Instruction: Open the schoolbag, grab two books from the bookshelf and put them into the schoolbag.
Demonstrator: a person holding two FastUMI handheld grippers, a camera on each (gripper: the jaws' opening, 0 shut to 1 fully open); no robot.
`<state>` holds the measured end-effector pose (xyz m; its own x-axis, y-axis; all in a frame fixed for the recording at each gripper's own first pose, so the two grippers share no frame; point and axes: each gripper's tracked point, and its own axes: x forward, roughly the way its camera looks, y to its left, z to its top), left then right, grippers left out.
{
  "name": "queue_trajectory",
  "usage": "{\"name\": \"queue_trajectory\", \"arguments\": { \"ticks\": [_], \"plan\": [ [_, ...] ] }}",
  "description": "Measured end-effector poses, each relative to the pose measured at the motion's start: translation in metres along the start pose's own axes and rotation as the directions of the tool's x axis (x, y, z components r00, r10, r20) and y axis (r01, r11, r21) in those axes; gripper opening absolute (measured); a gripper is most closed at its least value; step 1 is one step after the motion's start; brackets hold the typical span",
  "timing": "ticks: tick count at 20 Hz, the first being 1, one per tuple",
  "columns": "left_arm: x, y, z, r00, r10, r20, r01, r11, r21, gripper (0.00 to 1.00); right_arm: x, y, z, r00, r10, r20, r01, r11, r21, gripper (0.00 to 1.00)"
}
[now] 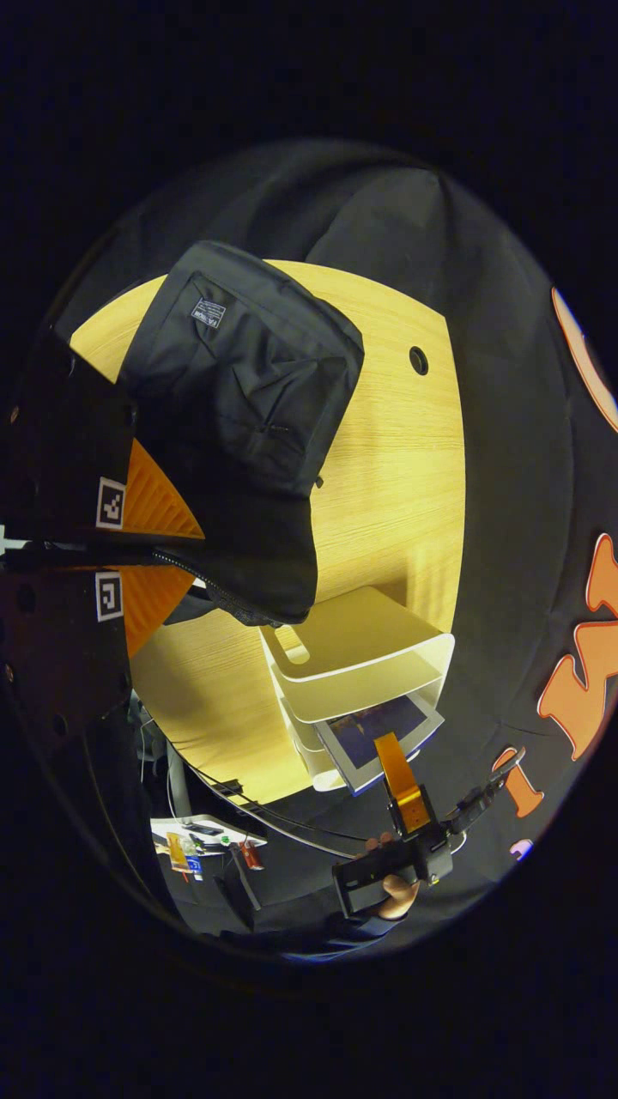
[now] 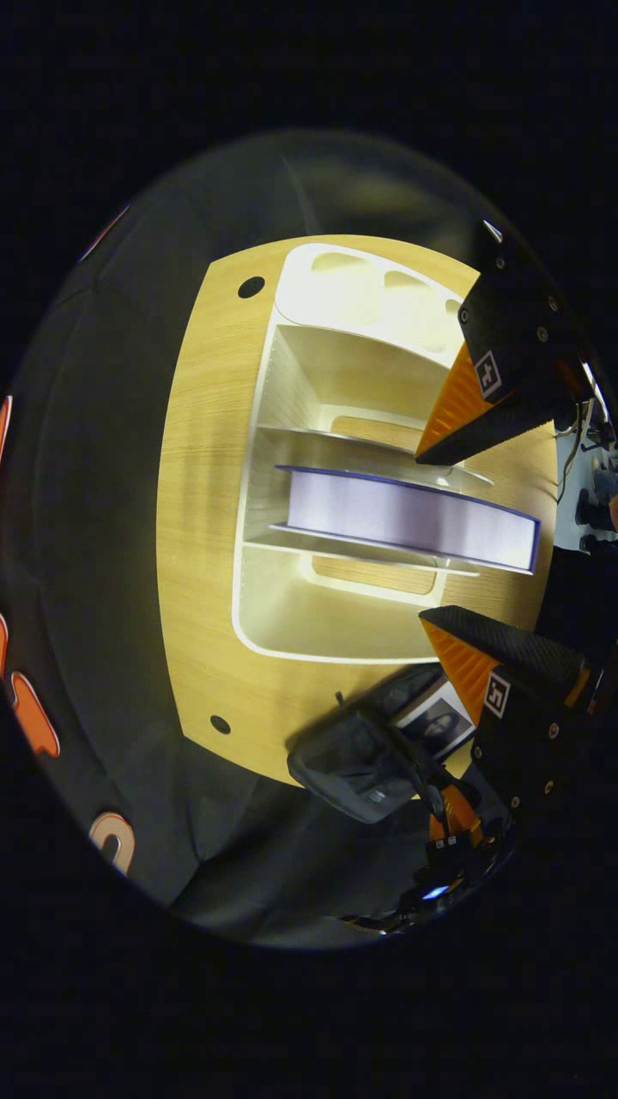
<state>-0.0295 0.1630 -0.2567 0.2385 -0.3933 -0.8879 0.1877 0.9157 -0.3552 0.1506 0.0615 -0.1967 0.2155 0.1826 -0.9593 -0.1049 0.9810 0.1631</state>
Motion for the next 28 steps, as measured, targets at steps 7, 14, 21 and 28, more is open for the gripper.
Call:
{"name": "queue_trajectory", "arguments": {
  "ticks": [7,14,21,28],
  "plan": [
    [0.001,0.0,-0.001,1.0,0.006,-0.002,-0.006,1.0,-0.008,0.04,0.016,-0.003,0.002,0.999,-0.029,-0.038,0.029,1.0,0.001,0.8],
    [0.002,-0.001,0.0,1.0,-0.004,-0.004,0.004,1.0,0.013,0.04,0.017,-0.013,-0.001,0.992,-0.115,-0.053,0.118,0.992,0.055,0.43],
    [-0.002,0.002,-0.002,0.999,-0.035,0.005,0.035,0.999,0.038,0.04,0.002,-0.012,-0.017,0.983,-0.179,-0.042,0.182,0.979,0.094,0.36],
    [-0.007,0.006,-0.006,0.998,-0.065,0.005,0.064,0.994,0.091,0.04,-0.021,0.009,-0.051,0.985,-0.172,-0.021,0.173,0.977,0.126,0.35]
  ]
}}
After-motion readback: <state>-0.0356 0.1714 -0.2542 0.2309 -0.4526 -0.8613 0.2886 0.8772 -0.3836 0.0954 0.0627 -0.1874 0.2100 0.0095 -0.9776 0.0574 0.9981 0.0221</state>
